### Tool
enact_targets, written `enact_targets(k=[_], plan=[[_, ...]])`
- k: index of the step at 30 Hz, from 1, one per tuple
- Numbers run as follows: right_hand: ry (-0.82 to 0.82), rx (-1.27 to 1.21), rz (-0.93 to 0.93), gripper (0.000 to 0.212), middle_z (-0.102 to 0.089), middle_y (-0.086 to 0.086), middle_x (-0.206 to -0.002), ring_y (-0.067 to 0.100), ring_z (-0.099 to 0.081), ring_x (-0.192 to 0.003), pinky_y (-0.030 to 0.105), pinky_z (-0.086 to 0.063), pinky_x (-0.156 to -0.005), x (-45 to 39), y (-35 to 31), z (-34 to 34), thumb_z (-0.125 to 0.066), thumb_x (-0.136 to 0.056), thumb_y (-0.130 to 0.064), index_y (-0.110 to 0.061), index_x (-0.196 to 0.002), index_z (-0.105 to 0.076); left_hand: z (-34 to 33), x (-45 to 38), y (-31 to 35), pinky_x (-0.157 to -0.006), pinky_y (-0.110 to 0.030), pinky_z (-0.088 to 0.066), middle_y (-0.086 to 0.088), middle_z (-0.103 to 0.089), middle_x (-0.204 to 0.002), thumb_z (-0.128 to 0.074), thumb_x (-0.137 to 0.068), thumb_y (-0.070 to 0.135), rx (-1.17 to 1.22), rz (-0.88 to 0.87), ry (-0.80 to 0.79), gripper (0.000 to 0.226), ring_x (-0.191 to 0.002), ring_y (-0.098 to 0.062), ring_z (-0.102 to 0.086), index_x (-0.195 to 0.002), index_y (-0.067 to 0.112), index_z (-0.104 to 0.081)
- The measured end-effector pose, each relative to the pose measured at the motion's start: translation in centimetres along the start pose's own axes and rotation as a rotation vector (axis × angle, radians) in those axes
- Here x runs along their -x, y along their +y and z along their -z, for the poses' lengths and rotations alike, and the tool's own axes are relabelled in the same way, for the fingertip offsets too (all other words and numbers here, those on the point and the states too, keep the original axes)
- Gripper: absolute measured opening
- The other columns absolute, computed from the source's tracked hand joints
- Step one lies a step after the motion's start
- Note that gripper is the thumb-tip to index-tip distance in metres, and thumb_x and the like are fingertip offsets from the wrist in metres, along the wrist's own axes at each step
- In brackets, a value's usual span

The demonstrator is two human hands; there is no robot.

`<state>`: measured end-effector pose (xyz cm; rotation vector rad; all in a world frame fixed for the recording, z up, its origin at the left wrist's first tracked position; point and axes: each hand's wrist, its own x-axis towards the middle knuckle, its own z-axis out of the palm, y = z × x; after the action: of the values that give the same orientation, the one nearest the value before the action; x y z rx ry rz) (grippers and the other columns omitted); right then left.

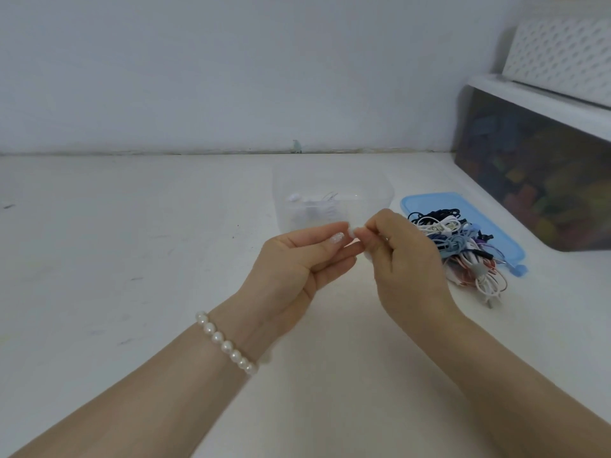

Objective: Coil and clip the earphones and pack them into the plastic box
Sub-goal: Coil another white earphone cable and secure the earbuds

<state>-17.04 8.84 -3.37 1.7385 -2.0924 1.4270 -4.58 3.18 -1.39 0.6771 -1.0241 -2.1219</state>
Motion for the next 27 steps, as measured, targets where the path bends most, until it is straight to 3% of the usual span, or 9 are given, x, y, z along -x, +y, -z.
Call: enact_targets(k=[3, 7, 12, 14, 17, 22, 27], plan=[[-0.020, -0.045, -0.071, 0.025, -0.048, -0.002, -0.063, 0.011, -0.044, -0.055, 0.018, -0.035, -0.054, -0.3, -0.1, 0.4, -0.045, -0.090, -0.032, -0.016, -0.071, -0.047, -0.1, 0.0, 0.4, -0.078, -0.028, -0.057, -0.013, -0.073, -0.092, -0.055, -0.084, 0.001, -0.017, -0.002, -0.025, 0.019, -0.088, -0.023, -0.070, -0.100, -0.002, -0.064], [-0.212, -0.551, -0.376, 0.026, -0.056, 0.004, -0.058, 0.012, -0.047, -0.042, 0.020, -0.037, -0.043, -0.7, -0.9, 1.5, -0.047, -0.093, -0.022, -0.007, -0.073, -0.053, 0.3, -0.2, 1.0, -0.072, -0.026, -0.058, -0.010, -0.074, -0.079, -0.061, -0.079, 0.002, -0.062, -0.005, 0.014, 0.016, -0.073, -0.018, -0.071, -0.094, 0.001, -0.066], [-0.349, -0.797, -0.535, 0.029, -0.058, 0.009, -0.060, 0.015, -0.045, -0.040, 0.019, -0.041, -0.042, -0.7, -1.4, 1.8, -0.048, -0.090, -0.026, -0.006, -0.071, -0.056, 0.7, -0.4, 0.9, -0.063, -0.019, -0.056, -0.004, -0.070, -0.068, -0.067, -0.061, 0.011, -0.136, 0.018, 0.002, 0.024, -0.061, -0.011, -0.067, -0.084, 0.003, -0.069], [-0.391, -0.854, -0.569, 0.029, -0.059, 0.009, -0.059, 0.016, -0.045, -0.040, 0.020, -0.042, -0.041, -0.7, -1.6, 1.9, -0.050, -0.085, -0.030, -0.005, -0.071, -0.056, 0.8, -0.5, 0.7, -0.058, -0.017, -0.053, -0.003, -0.068, -0.063, -0.067, -0.061, 0.012, -0.169, 0.025, -0.022, 0.028, -0.057, -0.009, -0.063, -0.087, 0.001, -0.068], [-0.438, -0.915, -0.591, 0.030, -0.058, 0.009, -0.057, 0.016, -0.045, -0.039, 0.020, -0.041, -0.040, -0.7, -1.7, 2.0, -0.052, -0.078, -0.033, -0.004, -0.071, -0.056, 0.8, -0.6, 0.5, -0.056, -0.015, -0.049, -0.002, -0.066, -0.059, -0.067, -0.060, 0.014, -0.197, 0.018, -0.051, 0.018, -0.054, -0.008, -0.059, -0.075, 0.005, -0.071], [-0.498, -0.970, -0.619, 0.029, -0.059, 0.011, -0.060, 0.017, -0.044, -0.041, 0.021, -0.042, -0.041, -0.7, -1.5, 2.0, -0.053, -0.079, -0.032, -0.005, -0.070, -0.057, 1.1, -0.7, 0.3, -0.060, -0.020, -0.045, -0.007, -0.067, -0.066, -0.069, -0.060, 0.021, -0.282, -0.032, -0.101, 0.023, -0.062, -0.014, -0.057, -0.075, 0.003, -0.070], [-0.523, -0.996, -0.646, 0.028, -0.058, 0.011, -0.060, 0.017, -0.044, -0.040, 0.021, -0.042, -0.040, -0.7, -1.5, 1.9, -0.054, -0.076, -0.032, -0.007, -0.066, -0.059, 1.2, -0.9, 0.3, -0.057, -0.017, -0.048, -0.004, -0.067, -0.062, -0.069, -0.057, 0.016, -0.267, -0.028, -0.061, 0.017, -0.057, -0.011, -0.059, -0.071, 0.006, -0.069]])
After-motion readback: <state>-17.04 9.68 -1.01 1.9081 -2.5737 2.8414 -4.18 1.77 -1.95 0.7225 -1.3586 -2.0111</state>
